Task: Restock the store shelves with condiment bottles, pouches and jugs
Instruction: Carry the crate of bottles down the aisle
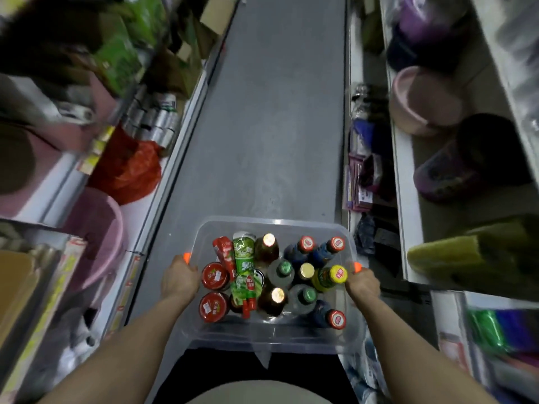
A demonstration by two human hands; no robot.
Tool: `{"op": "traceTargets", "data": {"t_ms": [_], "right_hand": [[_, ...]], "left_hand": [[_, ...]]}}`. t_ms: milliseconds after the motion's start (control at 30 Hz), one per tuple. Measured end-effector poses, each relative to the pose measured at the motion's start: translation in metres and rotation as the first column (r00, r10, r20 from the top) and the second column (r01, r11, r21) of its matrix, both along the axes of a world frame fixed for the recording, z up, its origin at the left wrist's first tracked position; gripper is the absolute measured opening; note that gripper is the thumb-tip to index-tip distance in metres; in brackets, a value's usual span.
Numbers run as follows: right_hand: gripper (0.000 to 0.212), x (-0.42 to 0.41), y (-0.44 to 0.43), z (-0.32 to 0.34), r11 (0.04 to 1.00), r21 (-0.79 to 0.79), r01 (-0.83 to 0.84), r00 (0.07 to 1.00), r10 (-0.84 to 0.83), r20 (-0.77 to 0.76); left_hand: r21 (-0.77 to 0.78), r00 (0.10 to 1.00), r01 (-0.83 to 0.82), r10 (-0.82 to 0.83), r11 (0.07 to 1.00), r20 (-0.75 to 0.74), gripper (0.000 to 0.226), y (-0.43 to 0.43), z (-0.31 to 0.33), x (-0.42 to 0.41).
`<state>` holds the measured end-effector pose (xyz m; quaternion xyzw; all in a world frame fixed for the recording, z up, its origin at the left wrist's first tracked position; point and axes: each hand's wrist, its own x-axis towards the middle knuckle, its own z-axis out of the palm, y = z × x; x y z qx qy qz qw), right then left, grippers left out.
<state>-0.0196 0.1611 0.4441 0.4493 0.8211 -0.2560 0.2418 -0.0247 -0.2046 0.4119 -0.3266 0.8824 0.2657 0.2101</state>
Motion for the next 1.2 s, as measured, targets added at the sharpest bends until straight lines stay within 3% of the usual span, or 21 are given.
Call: {"op": "traceTargets", "data": {"t_ms": [500, 633, 800, 1033, 1200], "right_hand": [[0.042, 0.007, -0.042, 0.042, 1.0, 0.008, -0.007, 0.995, 0.008, -0.1], [0.032, 0.005, -0.051, 0.053, 0.997, 0.057, -0.043, 0.976, 0.054, -0.209], [0.027, -0.023, -0.048, 0.078, 0.998, 0.05, -0.036, 0.949, 0.05, -0.311], [0.041, -0.098, -0.003, 0.116, 0.99, 0.123, -0.074, 0.952, 0.107, -0.286], [0.031, -0.177, 0.034, 0.135, 0.978, 0.15, -0.144, 0.922, 0.188, -0.338]], "left_hand": [[0.033, 0.998, 0.055, -0.054, 0.998, -0.031, 0.021, -0.035, 0.039, -0.002], [-0.013, 0.993, 0.087, -0.087, 0.996, -0.081, 0.018, -0.042, 0.058, -0.016], [-0.049, 0.969, 0.174, -0.18, 0.983, -0.168, 0.016, -0.057, 0.095, -0.068], [-0.056, 0.937, 0.287, -0.292, 0.956, -0.194, 0.018, -0.027, 0.141, -0.166], [-0.075, 0.93, 0.272, -0.282, 0.959, -0.233, 0.023, 0.005, 0.165, -0.24]]}}
